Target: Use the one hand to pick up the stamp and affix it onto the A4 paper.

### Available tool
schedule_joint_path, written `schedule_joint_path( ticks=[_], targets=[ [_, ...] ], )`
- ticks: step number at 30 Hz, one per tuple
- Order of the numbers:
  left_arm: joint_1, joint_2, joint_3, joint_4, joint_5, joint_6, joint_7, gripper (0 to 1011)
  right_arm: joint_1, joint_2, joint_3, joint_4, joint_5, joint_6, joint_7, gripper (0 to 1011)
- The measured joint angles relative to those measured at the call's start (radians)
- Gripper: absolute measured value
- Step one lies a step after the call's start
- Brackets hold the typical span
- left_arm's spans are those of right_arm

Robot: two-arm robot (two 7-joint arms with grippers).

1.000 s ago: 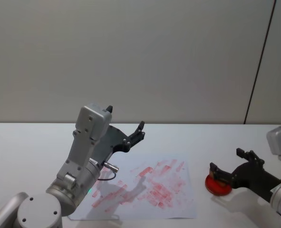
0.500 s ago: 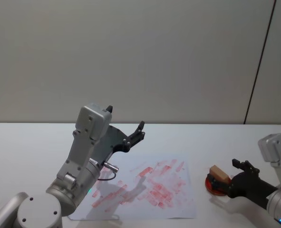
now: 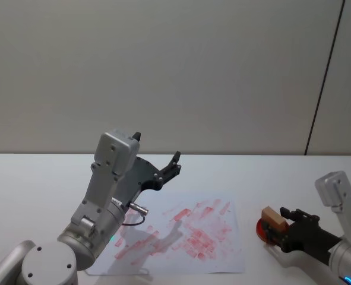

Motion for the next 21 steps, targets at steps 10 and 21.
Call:
schedule_joint_path(
  ticks=[10,21],
  targets=[
    [0.0,0.0,0.0,0.0,0.0,0.0,0.0,1002,0.016,-0.01,-0.008,0.024,-0.011,-0.005,0.004,331],
    [0.0,0.0,0.0,0.0,0.0,0.0,0.0,1002,0.029,-0.019,-0.012,0.035,-0.021,-0.031,-0.003,217]
  ],
)
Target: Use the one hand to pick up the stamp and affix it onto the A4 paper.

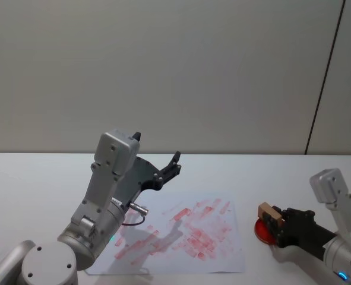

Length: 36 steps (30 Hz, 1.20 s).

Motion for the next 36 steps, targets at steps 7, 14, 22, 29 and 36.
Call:
schedule_joint_path(
  ticks=[7,14,22,29,36],
  targets=[
    [0.0,0.0,0.0,0.0,0.0,0.0,0.0,1002,0.007,-0.007,-0.006,-0.014,-0.001,-0.017,0.006,217],
    [0.0,0.0,0.0,0.0,0.0,0.0,0.0,1002,0.023,-0.025,-0.022,-0.028,-0.007,-0.03,0.032,217],
    [0.0,0.0,0.0,0.0,0.0,0.0,0.0,1002,0.058,-0.061,-0.047,-0.006,-0.029,-0.041,0.05,217],
    [0.0,0.0,0.0,0.0,0.0,0.0,0.0,1003,0.09,-0.094,-0.067,0.044,-0.05,-0.045,0.049,217],
    [0.0,0.0,0.0,0.0,0.0,0.0,0.0,1003,0.118,-0.119,-0.083,0.1,-0.073,-0.048,0.04,217]
  ],
)
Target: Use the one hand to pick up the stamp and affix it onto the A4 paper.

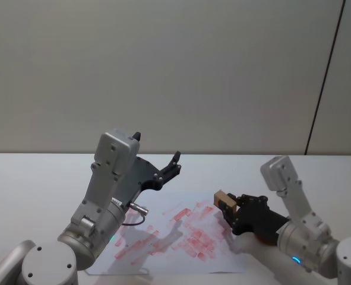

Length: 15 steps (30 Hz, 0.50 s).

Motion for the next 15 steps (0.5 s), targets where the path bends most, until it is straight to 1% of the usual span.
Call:
schedule_joint_path(
  ticks=[2,6,15],
  targets=[
    [0.0,0.0,0.0,0.0,0.0,0.0,0.0,1002,0.012,-0.009,-0.006,0.026,-0.012,0.0,-0.005,217],
    [0.0,0.0,0.0,0.0,0.0,0.0,0.0,1003,0.024,-0.019,-0.012,0.055,-0.025,0.001,-0.01,217],
    [0.0,0.0,0.0,0.0,0.0,0.0,0.0,1002,0.046,-0.035,-0.021,0.104,-0.043,0.006,-0.015,217]
  ],
)
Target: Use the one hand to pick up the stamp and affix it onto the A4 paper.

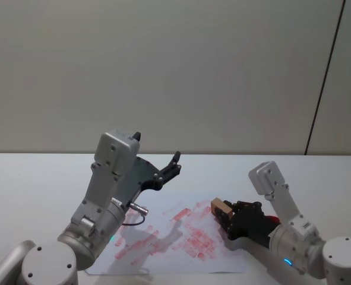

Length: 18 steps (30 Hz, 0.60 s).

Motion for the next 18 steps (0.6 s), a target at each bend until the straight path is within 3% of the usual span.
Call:
schedule_joint_path(
  ticks=[18],
  targets=[
    [0.0,0.0,0.0,0.0,0.0,0.0,0.0,1002,0.028,-0.014,-0.006,0.049,-0.019,0.016,0.008,217]
  ],
)
